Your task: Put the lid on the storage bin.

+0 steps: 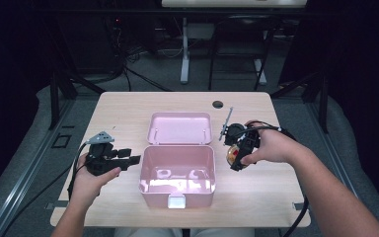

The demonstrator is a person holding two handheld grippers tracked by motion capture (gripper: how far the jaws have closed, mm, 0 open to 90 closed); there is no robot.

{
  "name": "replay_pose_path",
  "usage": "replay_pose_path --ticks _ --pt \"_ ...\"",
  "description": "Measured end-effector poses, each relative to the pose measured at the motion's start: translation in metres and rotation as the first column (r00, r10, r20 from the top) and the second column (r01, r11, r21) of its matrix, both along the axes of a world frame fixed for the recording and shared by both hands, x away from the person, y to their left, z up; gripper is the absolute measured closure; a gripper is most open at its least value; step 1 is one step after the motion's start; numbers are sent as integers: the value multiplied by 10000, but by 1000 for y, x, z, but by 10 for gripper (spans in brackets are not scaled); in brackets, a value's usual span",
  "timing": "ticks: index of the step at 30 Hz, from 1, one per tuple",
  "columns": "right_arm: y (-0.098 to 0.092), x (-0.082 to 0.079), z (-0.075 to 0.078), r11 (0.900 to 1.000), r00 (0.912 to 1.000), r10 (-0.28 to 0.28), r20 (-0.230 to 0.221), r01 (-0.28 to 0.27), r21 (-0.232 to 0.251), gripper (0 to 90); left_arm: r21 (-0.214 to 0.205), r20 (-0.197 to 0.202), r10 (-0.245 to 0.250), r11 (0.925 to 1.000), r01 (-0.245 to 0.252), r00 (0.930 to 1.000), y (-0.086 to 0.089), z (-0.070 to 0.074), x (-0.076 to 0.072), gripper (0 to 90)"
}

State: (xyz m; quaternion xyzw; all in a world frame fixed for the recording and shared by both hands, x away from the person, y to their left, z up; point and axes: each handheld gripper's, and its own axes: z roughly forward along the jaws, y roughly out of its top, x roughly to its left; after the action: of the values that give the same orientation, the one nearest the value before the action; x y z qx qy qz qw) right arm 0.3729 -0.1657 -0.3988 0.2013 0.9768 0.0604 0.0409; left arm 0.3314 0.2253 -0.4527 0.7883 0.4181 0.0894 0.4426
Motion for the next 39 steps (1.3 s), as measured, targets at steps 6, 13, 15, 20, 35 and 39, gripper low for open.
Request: replay_pose_path --ticks 6,13,15,20,35,39 --pt "8 -2 6 9997 9996 264 -40 -264 16 199 -76 20 46 10000 -45 10000 2 2 -1 477" --pt "19 -5 13 9982 9982 602 -6 -602 4 199 -104 65 67 9999 -67 10000 2 3 -1 477" --pt "22 -5 14 9972 9972 744 37 -744 -45 199 -109 66 73 9999 -72 10000 2 3 -1 477" --pt "33 -5 13 9950 9949 999 101 -999 -11 200 -117 36 73 9999 -73 10000 2 3 -1 477" --pt "63 -4 4 9870 9870 1604 41 -1603 -101 199 -109 -14 81 9999 -81 10000 3 1 0 477" --pt "71 -4 1 9846 9846 1745 -34 -1745 -108 199 -121 13 107 9999 -106 9999 4 1 0 477"
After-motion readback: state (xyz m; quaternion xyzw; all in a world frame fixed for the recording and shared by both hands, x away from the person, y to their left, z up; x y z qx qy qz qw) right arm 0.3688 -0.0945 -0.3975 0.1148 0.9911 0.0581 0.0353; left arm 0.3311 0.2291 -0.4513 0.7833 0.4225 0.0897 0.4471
